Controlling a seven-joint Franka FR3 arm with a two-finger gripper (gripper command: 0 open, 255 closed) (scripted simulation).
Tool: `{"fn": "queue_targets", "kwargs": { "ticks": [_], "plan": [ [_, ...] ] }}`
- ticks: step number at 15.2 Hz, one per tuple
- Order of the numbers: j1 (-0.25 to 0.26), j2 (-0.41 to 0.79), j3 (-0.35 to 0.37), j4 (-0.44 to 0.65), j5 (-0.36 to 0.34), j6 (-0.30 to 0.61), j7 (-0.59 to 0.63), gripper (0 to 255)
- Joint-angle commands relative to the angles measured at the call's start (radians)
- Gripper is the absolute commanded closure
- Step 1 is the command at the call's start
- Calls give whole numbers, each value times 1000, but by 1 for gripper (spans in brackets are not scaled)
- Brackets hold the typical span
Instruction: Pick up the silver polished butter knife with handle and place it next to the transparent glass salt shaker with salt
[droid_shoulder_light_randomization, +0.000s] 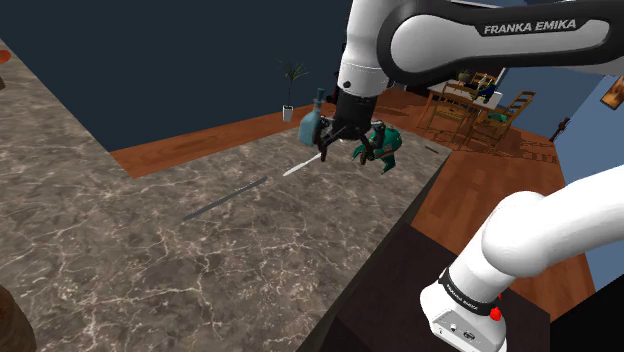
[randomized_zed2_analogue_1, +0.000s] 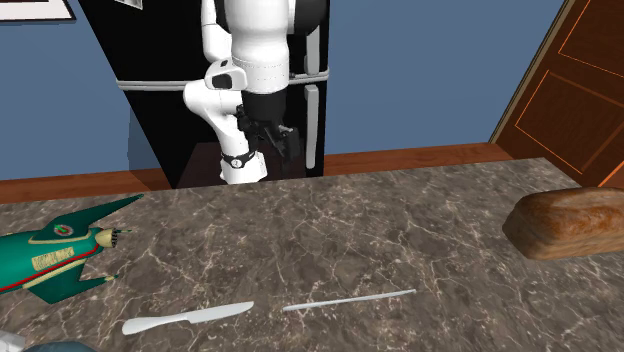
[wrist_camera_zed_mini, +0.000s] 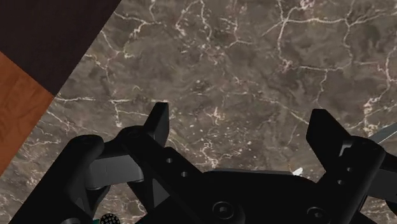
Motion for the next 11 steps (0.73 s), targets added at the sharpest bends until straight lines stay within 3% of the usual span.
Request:
{"fn": "queue_targets", "kwargs": {
  "ticks": [1,6,11],
  "plan": [
    [-21,75,53,29,-1,53,106,0],
    [-74,271,169,131,-56,147,369,0],
    [-101,506,247,272,-193,208,656,0]
  ]
}}
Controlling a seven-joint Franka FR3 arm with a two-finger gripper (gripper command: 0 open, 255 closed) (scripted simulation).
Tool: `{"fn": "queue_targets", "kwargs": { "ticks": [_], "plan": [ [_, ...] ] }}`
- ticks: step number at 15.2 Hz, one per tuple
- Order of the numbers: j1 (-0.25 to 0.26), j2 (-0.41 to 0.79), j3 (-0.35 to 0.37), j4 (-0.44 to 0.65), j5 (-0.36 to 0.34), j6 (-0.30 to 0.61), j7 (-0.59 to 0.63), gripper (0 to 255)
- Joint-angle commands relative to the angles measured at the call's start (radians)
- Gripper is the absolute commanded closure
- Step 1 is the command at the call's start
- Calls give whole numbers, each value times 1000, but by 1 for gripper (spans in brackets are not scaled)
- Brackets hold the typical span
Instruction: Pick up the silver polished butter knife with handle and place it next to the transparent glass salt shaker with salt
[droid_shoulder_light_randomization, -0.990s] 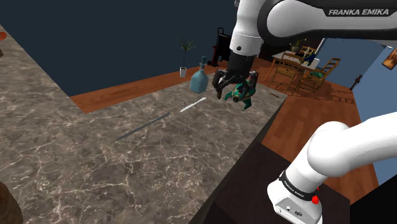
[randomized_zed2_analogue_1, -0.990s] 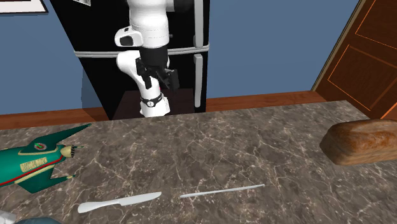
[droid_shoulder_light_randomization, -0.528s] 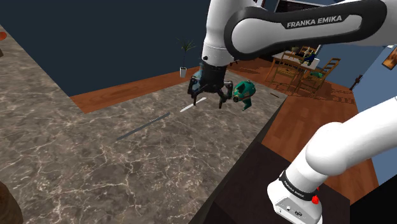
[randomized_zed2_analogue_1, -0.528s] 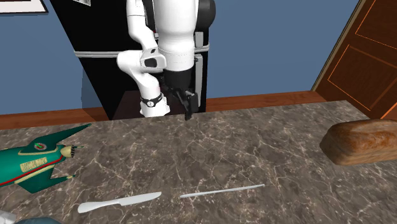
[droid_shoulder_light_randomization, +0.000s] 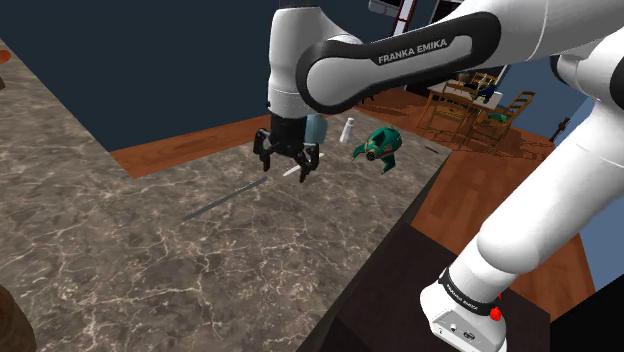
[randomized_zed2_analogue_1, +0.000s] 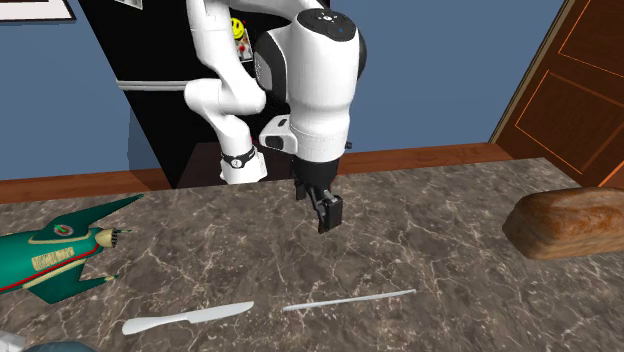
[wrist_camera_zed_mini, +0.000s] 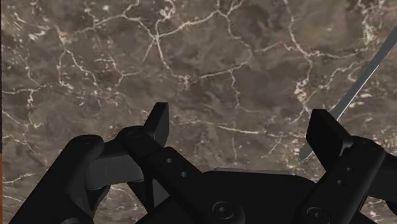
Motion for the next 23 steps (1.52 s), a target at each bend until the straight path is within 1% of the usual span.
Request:
{"fn": "queue_targets", "kwargs": {
  "ticks": [1,3,6,10,17,23],
  "plan": [
    [-2,109,21,71,-72,18,127,0],
    [15,207,21,142,-140,23,238,0],
    [61,348,-4,260,-230,16,385,0],
    [133,515,-60,433,-314,-8,536,0],
    [138,549,-76,385,-339,68,552,0],
    [139,552,-78,382,-342,74,553,0]
  ]
}}
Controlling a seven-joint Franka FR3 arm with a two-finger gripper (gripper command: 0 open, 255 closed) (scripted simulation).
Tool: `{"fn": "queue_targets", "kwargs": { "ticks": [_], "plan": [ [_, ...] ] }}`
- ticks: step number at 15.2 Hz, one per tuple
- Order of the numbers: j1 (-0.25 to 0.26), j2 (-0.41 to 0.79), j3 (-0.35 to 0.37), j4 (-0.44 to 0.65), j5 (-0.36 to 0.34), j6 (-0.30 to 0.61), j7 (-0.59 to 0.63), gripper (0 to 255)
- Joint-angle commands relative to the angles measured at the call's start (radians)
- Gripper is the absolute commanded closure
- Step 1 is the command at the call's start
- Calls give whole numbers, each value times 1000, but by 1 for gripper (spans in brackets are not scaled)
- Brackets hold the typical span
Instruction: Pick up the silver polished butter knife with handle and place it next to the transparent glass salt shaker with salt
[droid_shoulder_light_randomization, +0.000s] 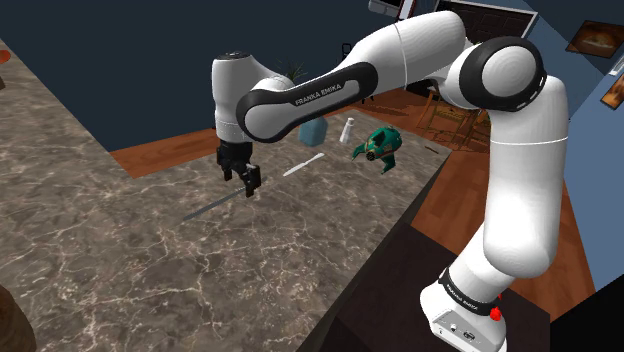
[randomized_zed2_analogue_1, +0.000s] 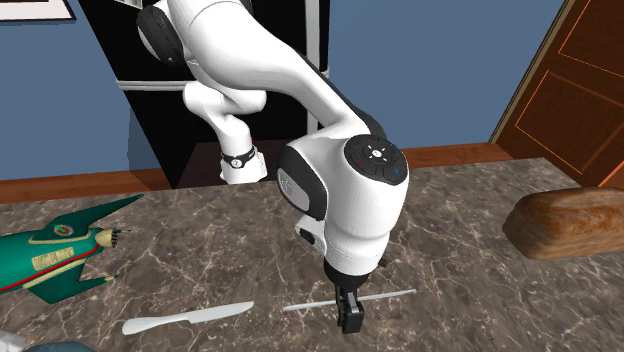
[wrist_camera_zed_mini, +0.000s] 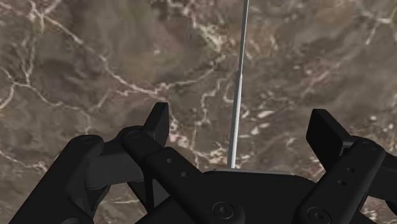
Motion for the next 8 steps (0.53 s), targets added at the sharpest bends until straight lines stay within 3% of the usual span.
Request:
{"fn": "queue_targets", "kwargs": {
  "ticks": [1,3,4,8],
  "plan": [
    [0,0,0,0,0,0,0,0],
    [0,0,0,0,0,0,0,0],
    [0,0,0,0,0,0,0,255],
    [0,0,0,0,0,0,0,255]
  ]
}}
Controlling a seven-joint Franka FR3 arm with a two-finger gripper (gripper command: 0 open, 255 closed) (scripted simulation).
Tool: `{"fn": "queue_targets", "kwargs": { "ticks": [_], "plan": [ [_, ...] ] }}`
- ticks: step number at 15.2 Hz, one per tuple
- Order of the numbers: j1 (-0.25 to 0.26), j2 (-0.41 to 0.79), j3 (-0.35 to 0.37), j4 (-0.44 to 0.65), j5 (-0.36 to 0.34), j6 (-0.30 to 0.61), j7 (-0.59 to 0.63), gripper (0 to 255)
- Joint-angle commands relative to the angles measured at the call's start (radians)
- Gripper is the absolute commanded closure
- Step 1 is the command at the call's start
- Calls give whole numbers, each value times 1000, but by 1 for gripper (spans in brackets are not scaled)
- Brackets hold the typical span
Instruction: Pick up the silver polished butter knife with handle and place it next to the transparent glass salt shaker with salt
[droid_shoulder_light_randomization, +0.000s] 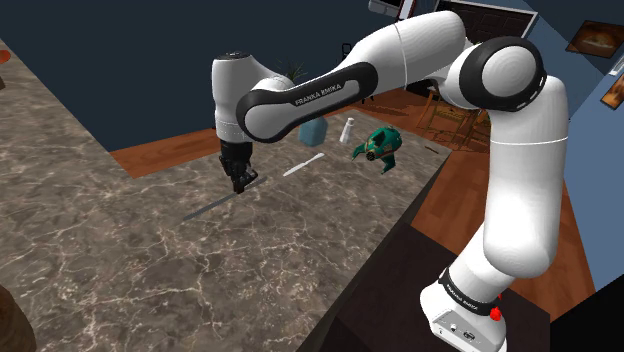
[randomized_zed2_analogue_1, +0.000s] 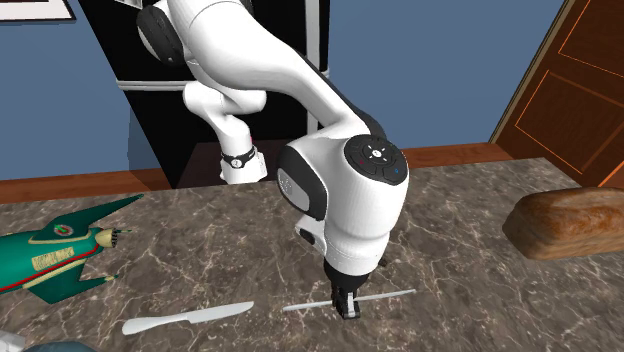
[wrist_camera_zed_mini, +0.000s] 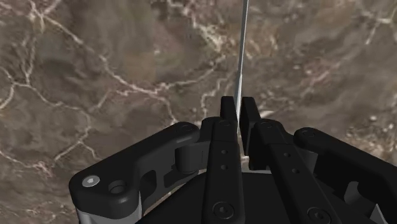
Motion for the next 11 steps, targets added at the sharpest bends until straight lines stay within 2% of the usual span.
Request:
{"fn": "queue_targets", "kwargs": {
  "ticks": [1,5,11],
  "plan": [
    [0,0,0,0,0,0,0,255],
    [0,0,0,0,0,0,0,255],
    [-6,-33,13,35,24,-63,-17,255]
  ]
}}
